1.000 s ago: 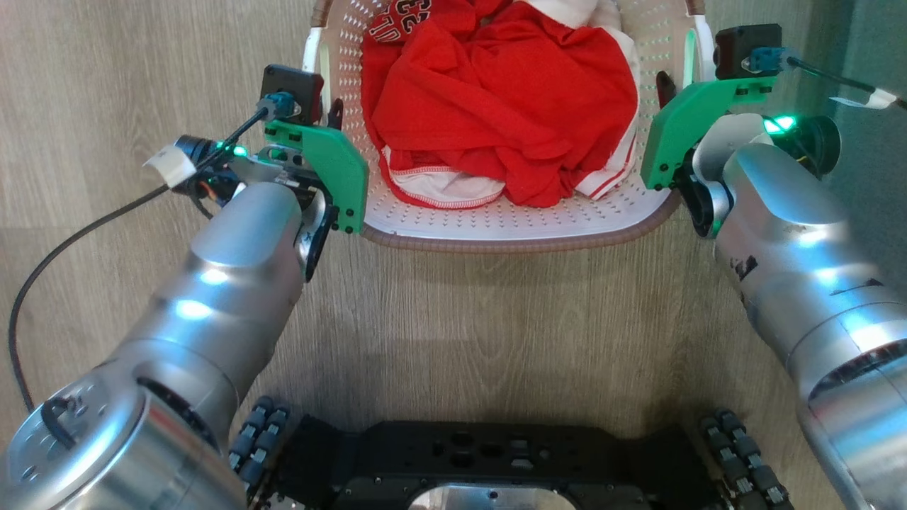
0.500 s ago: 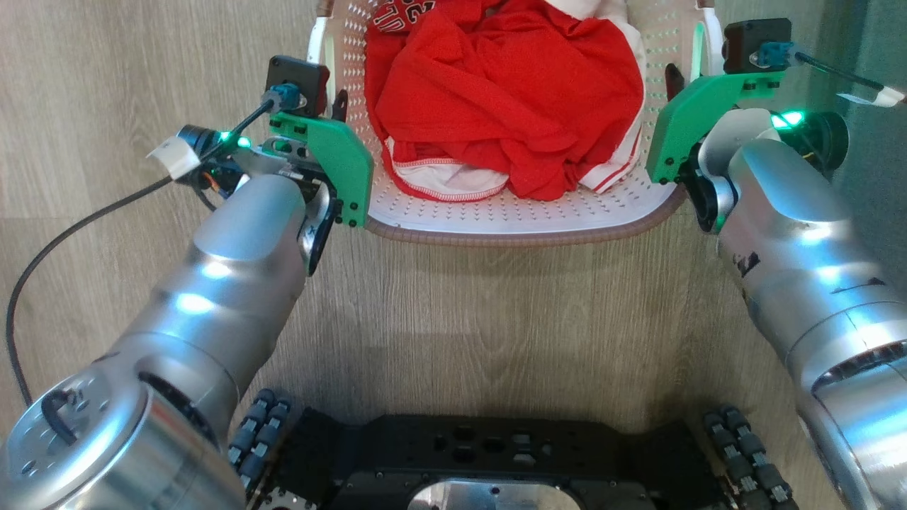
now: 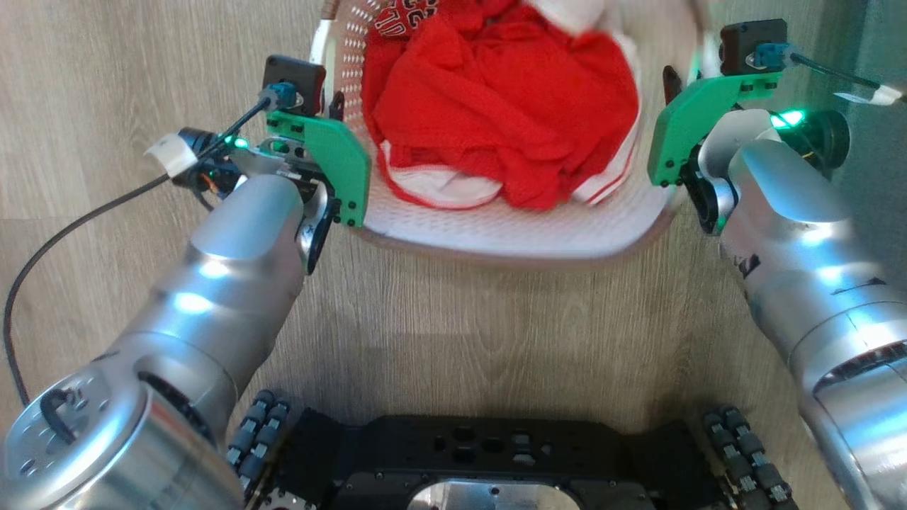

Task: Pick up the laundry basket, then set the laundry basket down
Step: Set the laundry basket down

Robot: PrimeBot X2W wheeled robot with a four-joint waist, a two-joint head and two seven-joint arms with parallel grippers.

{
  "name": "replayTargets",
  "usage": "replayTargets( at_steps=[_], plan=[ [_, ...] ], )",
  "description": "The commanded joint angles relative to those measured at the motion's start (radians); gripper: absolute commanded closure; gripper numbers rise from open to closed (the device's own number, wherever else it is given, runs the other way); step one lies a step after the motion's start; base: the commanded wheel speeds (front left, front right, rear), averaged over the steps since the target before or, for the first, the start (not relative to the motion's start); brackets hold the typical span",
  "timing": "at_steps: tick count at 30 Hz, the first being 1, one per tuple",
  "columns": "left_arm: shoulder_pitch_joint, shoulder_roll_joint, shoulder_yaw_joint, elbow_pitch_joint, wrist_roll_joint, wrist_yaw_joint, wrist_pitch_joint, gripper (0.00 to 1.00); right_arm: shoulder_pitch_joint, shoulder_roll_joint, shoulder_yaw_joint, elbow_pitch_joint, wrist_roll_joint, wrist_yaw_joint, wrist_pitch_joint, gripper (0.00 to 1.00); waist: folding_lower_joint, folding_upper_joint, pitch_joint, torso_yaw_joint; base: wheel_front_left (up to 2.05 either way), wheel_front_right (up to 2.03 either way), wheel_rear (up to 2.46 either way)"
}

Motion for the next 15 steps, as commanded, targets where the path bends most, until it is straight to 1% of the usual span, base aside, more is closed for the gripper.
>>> replayTargets(
  at_steps=[1, 2, 3, 5, 6, 7, 9, 15],
  plan=[
    [0.011, 0.042, -0.008, 0.015, -0.005, 0.009, 0.010, 0.93, 0.034, 0.010, 0.015, -0.007, -0.008, -0.002, -0.008, 0.66, 0.0000, -0.0001, 0.000, 0.000, 0.00, 0.00, 0.00],
    [0.011, 0.042, -0.008, 0.015, -0.008, 0.012, 0.011, 0.71, 0.034, 0.010, 0.017, -0.007, -0.007, -0.002, -0.009, 0.58, 0.0000, -0.0001, 0.000, 0.000, 0.00, 0.00, 0.00],
    [0.013, 0.042, -0.008, 0.015, -0.012, 0.014, 0.011, 0.61, 0.034, 0.010, 0.018, -0.007, -0.005, -0.002, -0.009, 0.51, 0.0000, -0.0001, -0.001, 0.000, 0.00, 0.00, 0.00],
    [0.016, 0.042, -0.005, 0.015, -0.022, 0.022, 0.017, 0.50, 0.033, 0.010, 0.021, -0.007, -0.003, -0.002, -0.010, 0.10, 0.0000, -0.0001, -0.001, 0.000, 0.00, 0.00, 0.00],
    [0.019, 0.042, -0.003, 0.015, -0.028, 0.026, 0.020, 0.24, 0.033, 0.010, 0.023, -0.007, -0.001, -0.002, -0.011, 0.00, 0.0000, -0.0001, -0.002, -0.001, 0.00, 0.00, 0.00],
    [0.021, 0.042, -0.002, 0.015, -0.032, 0.030, 0.022, 0.12, 0.033, 0.010, 0.025, -0.007, 0.001, -0.002, -0.012, 0.00, 0.0000, -0.0001, -0.003, 0.000, 0.00, 0.00, 0.00],
    [0.022, 0.042, -0.003, 0.015, -0.037, 0.037, 0.018, 0.00, 0.032, 0.010, 0.028, -0.007, 0.003, -0.002, -0.014, 0.00, 0.0000, -0.0001, -0.005, 0.000, 0.00, 0.00, 0.00],
    [0.026, 0.042, -0.001, 0.018, -0.048, 0.050, -0.008, 0.00, 0.026, 0.010, 0.046, -0.007, 0.015, -0.002, -0.029, 0.00, 0.0000, -0.0001, -0.022, -0.002, 0.00, 0.00, 0.00]
  ],
)
